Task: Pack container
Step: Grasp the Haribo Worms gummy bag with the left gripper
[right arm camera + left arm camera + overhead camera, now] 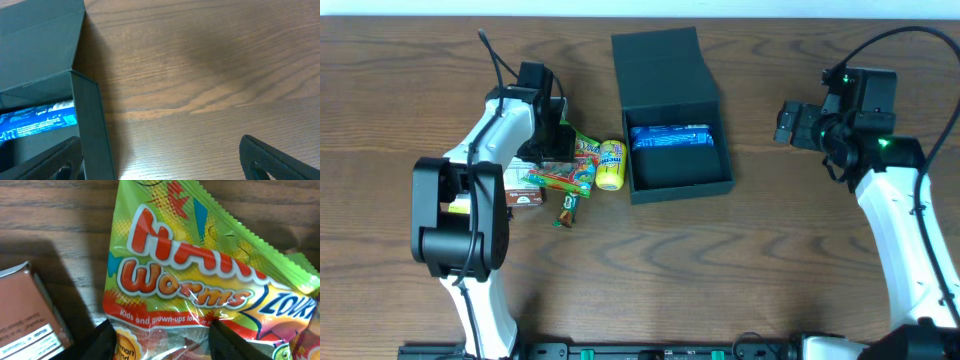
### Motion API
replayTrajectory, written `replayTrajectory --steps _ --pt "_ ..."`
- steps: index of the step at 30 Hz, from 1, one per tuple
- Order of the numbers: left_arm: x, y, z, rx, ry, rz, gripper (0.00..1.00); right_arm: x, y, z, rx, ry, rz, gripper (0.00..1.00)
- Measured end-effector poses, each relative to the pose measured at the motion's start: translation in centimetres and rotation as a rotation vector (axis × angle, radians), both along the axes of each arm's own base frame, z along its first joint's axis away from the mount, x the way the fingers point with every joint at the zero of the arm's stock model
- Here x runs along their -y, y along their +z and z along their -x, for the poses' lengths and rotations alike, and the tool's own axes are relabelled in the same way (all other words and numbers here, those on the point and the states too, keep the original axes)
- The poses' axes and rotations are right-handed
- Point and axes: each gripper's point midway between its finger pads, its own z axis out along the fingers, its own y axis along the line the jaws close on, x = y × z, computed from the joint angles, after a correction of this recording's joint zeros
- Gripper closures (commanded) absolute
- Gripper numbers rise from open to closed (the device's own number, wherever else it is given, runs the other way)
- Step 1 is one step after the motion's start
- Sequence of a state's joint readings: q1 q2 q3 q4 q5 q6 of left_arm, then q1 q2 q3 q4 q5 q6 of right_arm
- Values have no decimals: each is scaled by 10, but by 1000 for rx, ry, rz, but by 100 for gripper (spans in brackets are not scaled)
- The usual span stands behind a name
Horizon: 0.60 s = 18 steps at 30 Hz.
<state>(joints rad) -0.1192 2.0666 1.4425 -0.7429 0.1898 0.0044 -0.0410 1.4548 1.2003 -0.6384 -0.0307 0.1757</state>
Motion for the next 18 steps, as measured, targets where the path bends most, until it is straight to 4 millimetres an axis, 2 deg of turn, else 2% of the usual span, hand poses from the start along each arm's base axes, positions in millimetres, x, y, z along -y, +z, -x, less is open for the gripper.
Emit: replayTrajectory --steps 3,5,9,18 --pt "1 -1 -1 -1 0 4 65 0 0 0 0 0 0 1" --pt "0 -1 -2 3 -1 2 80 0 0 0 0 0 0 1" --pt "1 0 -5 10 -6 3 94 0 0 0 0 0 0 1" --pt "1 5 -5 6 -11 5 94 0 0 0 0 0 0 1"
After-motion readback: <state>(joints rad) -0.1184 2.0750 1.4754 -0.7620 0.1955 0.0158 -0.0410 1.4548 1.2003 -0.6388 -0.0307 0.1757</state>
